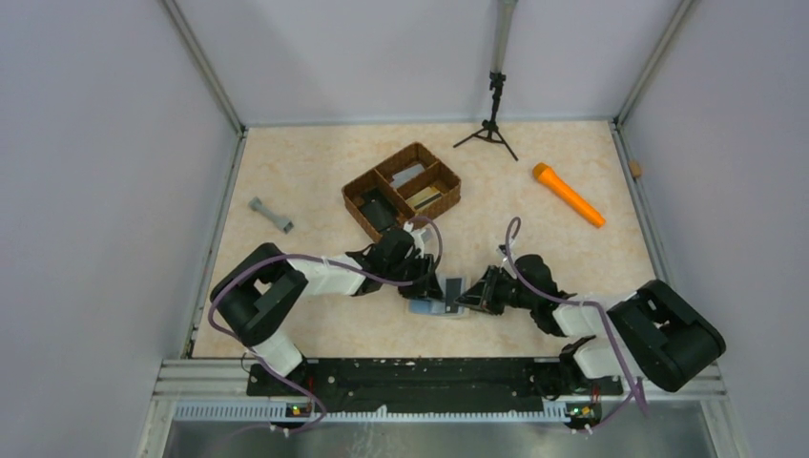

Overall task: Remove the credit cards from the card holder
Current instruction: Pick up the card holder from the center of the board.

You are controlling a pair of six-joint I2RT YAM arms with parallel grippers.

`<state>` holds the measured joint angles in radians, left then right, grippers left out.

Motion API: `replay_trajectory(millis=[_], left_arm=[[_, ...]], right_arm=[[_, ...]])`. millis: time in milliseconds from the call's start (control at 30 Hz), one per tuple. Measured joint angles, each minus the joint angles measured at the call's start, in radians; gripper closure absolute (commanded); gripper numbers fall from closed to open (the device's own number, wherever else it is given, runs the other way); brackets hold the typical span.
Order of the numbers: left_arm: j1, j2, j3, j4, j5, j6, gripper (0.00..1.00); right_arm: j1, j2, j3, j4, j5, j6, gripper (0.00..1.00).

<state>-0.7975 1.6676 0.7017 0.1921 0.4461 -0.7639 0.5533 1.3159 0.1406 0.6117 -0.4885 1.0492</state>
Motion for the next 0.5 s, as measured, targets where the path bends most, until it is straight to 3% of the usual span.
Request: replay_trajectory(millis=[133, 333, 500], left_arm=[[-0.003, -0.052, 0.041, -0.161, -0.094, 0.042, 0.56], [-0.004, -0.071, 0.189, -0.521, -0.383, 0.113, 0.52], [-0.009, -0.108, 0.219, -0.727, -0.545, 0.116, 0.46]], right_arm=[[0.001, -0.048, 0.021, -0.072, 0.01, -0.022, 1.0], [0.0, -0.181, 0.068, -0.237, 0.069, -0.092, 1.0], [0.0, -0.201, 0.092, -0.312, 0.099, -0.136, 1.0]])
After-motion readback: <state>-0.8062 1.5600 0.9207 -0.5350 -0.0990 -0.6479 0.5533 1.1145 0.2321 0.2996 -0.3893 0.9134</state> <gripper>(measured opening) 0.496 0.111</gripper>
